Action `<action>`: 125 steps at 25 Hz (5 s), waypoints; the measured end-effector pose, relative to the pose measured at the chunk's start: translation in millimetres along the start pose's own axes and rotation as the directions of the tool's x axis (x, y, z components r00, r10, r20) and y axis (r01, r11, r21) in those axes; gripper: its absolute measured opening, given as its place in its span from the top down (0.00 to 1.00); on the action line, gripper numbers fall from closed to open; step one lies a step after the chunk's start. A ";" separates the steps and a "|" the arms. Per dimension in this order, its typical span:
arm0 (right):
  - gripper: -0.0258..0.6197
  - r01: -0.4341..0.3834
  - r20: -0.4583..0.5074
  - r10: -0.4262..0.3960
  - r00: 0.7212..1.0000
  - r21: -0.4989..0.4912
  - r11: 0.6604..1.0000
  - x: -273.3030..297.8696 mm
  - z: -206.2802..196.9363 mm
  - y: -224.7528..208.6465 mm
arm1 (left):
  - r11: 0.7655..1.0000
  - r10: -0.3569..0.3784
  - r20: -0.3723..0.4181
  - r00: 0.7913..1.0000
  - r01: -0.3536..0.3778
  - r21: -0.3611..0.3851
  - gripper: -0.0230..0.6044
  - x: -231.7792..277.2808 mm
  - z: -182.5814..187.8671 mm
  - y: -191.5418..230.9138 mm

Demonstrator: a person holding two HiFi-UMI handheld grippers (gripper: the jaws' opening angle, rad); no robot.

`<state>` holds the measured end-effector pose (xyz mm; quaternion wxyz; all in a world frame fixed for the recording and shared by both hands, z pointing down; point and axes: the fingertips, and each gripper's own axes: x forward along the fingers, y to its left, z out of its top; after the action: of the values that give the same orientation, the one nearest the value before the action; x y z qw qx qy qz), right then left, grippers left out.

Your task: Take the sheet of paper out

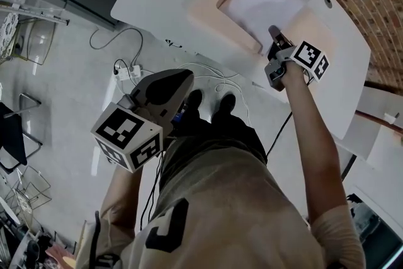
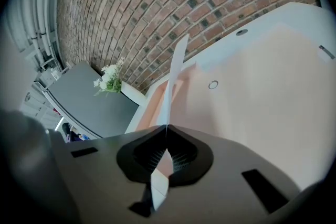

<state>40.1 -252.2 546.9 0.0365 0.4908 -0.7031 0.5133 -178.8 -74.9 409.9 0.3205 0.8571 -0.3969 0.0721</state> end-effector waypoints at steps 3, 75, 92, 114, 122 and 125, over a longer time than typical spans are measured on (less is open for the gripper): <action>0.92 -0.009 0.008 0.009 1.000 0.000 1.000 -2.2 1.1 0.4 | 1.000 -0.008 -0.007 1.000 0.008 0.003 0.94 3.4 0.0 -3.2; 0.92 -0.169 -0.039 0.172 0.984 0.073 0.983 -188.9 0.8 -142.5 | 0.951 -0.032 -0.174 0.984 0.083 0.299 0.94 98.8 -32.4 -213.0; 0.92 -0.352 -0.010 0.352 0.936 0.011 0.936 -242.2 -14.2 -70.7 | 0.963 0.024 -0.115 0.993 0.008 0.270 0.94 59.3 -32.5 -194.5; 0.92 -0.315 -0.053 0.311 0.949 -0.217 0.924 -255.1 -73.0 56.0 | 0.966 -0.127 -0.099 0.987 0.146 0.215 0.94 6.0 -20.7 -106.3; 0.92 -0.227 -0.092 0.207 0.974 -0.405 0.886 -266.8 -104.6 81.8 | 0.953 -0.181 -0.129 0.975 0.206 0.223 0.94 0.4 -23.7 -96.2; 0.92 -0.195 -0.119 0.155 0.981 -0.514 0.835 -275.6 -111.7 87.9 | 0.946 -0.192 -0.134 0.972 0.220 0.238 0.94 1.3 -23.7 -103.5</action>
<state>67.7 11.5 386.2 0.1471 0.3770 -0.8562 0.3213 -99.6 -11.7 378.1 0.2365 0.9223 -0.2746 0.1346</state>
